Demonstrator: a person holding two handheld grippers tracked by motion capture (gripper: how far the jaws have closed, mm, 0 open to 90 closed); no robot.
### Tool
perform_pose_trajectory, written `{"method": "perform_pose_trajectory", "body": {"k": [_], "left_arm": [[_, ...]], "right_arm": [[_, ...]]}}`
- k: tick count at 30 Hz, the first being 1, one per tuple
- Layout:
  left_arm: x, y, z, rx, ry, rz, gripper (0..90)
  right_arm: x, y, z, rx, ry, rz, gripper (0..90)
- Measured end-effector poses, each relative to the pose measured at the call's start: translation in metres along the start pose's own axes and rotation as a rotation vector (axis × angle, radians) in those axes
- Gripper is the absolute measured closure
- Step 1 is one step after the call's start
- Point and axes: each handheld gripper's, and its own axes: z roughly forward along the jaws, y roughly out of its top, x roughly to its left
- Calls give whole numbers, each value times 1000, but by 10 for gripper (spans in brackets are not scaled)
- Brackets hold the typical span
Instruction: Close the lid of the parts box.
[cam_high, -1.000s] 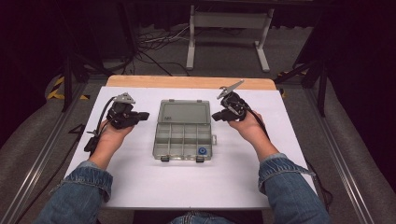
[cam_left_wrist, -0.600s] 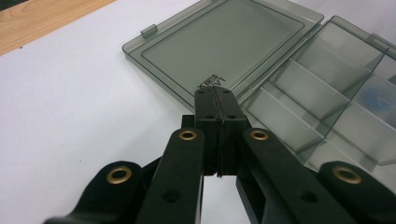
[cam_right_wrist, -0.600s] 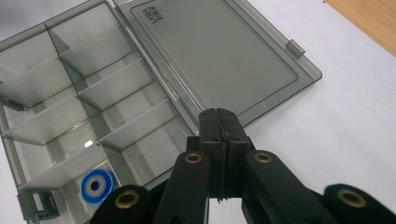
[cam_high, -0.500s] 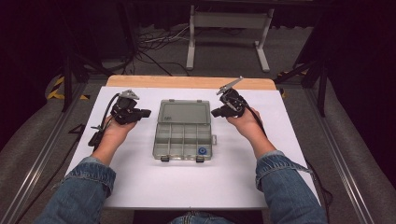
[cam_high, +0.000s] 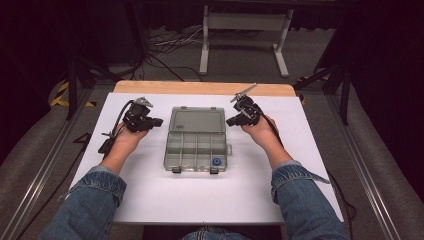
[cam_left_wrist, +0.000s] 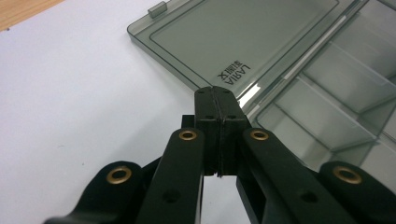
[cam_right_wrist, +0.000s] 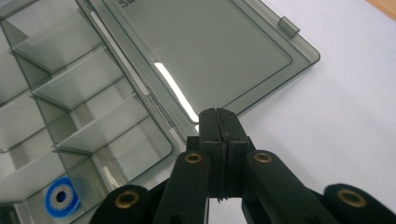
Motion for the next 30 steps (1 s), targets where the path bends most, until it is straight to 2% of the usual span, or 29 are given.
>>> {"method": "perform_pose_trajectory", "body": {"k": [7, 15, 17, 18, 21, 30], "left_arm": [[7, -3, 9, 25, -3, -25, 893], [8, -4, 20, 55, -6, -18, 893], [8, -5, 23, 64, -6, -27, 893], [9, -4, 24, 67, 0, -18, 893], [11, -5, 28, 83, 9, -24, 893], [15, -6, 36, 121, -11, -50, 891]], "right_arm": [[-5, -2, 11, 18, -5, 16, 900], [-11, -5, 19, 45, -6, 37, 900], [-12, -6, 21, 50, -9, 41, 900], [-13, -6, 22, 53, -8, 38, 900], [-14, -7, 25, 64, -13, 39, 900], [-19, -10, 34, 89, -13, 50, 900]]}}
